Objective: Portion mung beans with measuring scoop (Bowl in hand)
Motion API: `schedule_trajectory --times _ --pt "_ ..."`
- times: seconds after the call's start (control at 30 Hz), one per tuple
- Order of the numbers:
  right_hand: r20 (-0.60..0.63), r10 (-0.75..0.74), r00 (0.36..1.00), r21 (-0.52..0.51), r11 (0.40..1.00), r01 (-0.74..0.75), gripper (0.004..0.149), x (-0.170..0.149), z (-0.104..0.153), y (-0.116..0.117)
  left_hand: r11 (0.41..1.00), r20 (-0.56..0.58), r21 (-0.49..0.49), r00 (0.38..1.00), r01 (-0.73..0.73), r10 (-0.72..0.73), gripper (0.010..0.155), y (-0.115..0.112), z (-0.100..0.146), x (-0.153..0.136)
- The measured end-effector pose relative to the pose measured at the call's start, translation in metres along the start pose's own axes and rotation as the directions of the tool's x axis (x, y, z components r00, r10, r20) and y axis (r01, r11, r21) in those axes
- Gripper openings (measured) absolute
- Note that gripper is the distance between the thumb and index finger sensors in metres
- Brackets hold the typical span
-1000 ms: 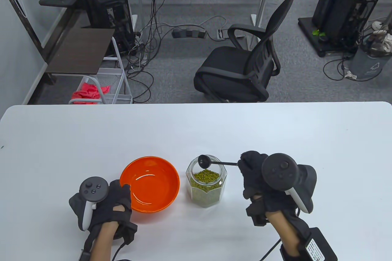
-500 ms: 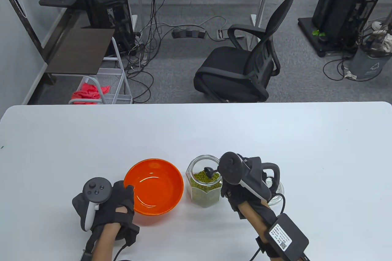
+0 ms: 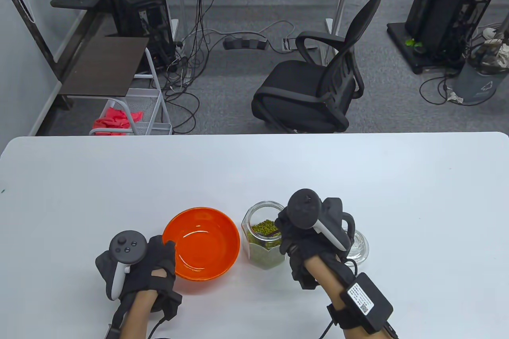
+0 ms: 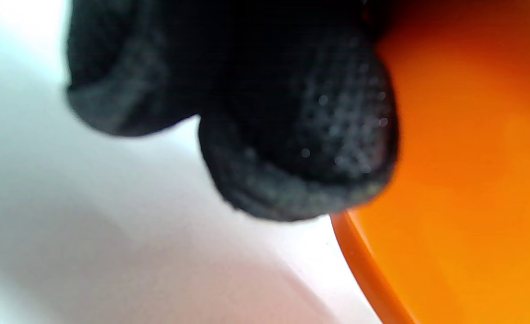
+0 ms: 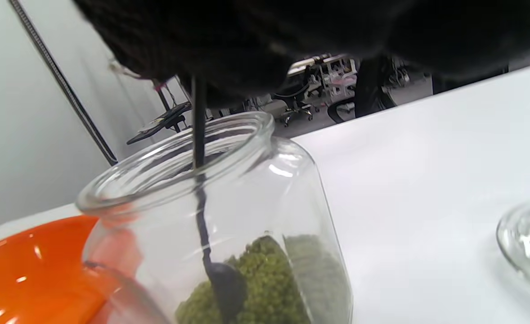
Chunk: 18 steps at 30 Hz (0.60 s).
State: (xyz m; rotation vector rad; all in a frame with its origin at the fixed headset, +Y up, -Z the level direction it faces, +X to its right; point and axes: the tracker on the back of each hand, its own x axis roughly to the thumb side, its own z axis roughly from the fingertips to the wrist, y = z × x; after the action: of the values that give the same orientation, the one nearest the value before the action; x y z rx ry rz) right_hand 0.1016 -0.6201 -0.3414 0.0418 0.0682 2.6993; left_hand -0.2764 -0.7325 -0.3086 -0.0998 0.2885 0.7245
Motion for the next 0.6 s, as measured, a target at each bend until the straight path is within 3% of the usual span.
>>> schedule_trajectory --times 0.2,0.6 --pt "-0.078 -0.213 0.974 0.013 0.977 0.214 0.038 -0.028 -0.005 0.0 1.0 0.0 0.002 1.0 -0.004 0.004 0.053 0.0 0.0 0.0" --pt "-0.149 -0.41 0.9 -0.01 0.91 0.413 0.038 -0.066 -0.004 -0.006 1.0 0.0 0.01 1.0 -0.018 0.018 0.052 0.005 0.0 -0.002"
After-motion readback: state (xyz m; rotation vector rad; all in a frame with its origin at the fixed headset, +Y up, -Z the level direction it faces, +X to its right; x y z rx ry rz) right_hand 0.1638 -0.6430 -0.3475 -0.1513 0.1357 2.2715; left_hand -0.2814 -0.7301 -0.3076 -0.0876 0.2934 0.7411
